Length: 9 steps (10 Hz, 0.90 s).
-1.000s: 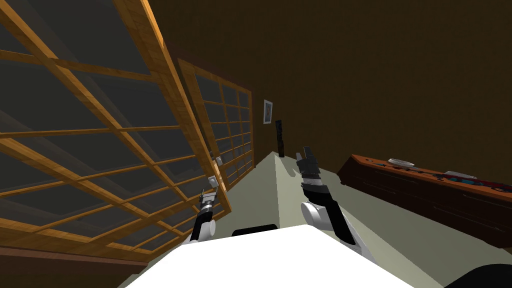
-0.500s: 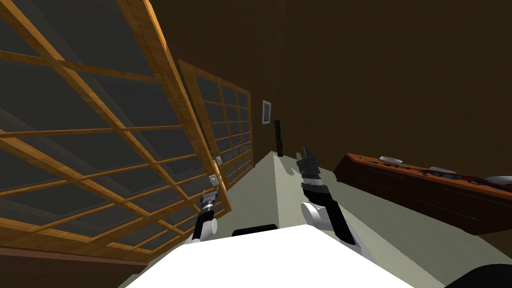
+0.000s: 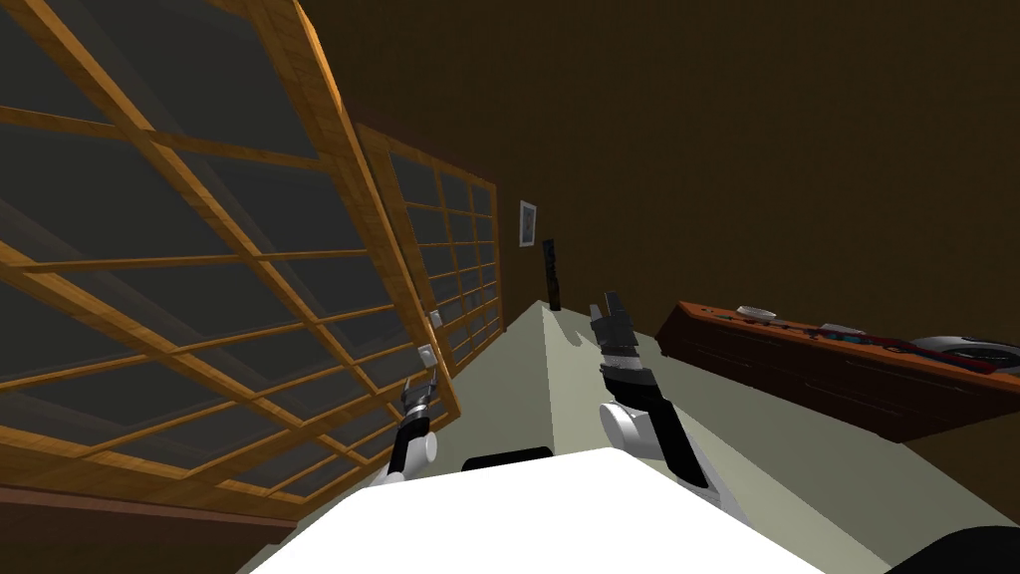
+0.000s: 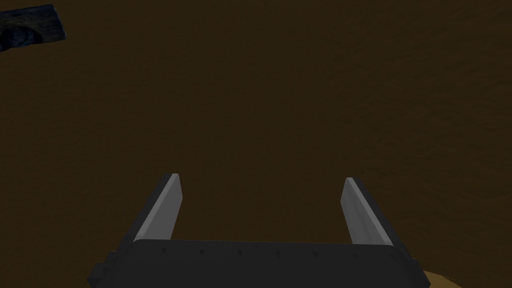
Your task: Pull the door open
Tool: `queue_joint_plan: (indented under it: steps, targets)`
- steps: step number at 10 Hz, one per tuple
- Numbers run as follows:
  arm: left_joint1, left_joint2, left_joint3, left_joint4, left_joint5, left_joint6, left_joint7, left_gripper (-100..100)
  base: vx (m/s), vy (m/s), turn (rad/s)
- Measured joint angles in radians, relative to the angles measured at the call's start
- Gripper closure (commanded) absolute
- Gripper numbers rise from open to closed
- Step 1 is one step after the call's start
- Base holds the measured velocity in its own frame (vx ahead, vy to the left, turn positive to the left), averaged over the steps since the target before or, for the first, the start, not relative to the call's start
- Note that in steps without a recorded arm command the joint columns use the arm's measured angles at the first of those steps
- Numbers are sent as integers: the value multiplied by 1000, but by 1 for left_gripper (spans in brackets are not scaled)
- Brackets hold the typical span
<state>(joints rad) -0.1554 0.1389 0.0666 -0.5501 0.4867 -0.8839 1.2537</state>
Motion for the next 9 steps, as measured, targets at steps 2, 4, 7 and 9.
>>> queue_joint_plan:
  steps: [2, 4, 7, 9]
  targets:
    - [-5, -5, -4, 4, 15, 0, 38, -100, -69, 8, -32]
    - [-8, -11, -8, 3, 31, 1, 76, -100, -63, 9, -23]
    - [24, 15, -6, -24, 35, 13, 101, -100, 144, 2, -50]
    - [5, 38, -7, 29, 36, -9, 132, -100, 164, 18, -92]
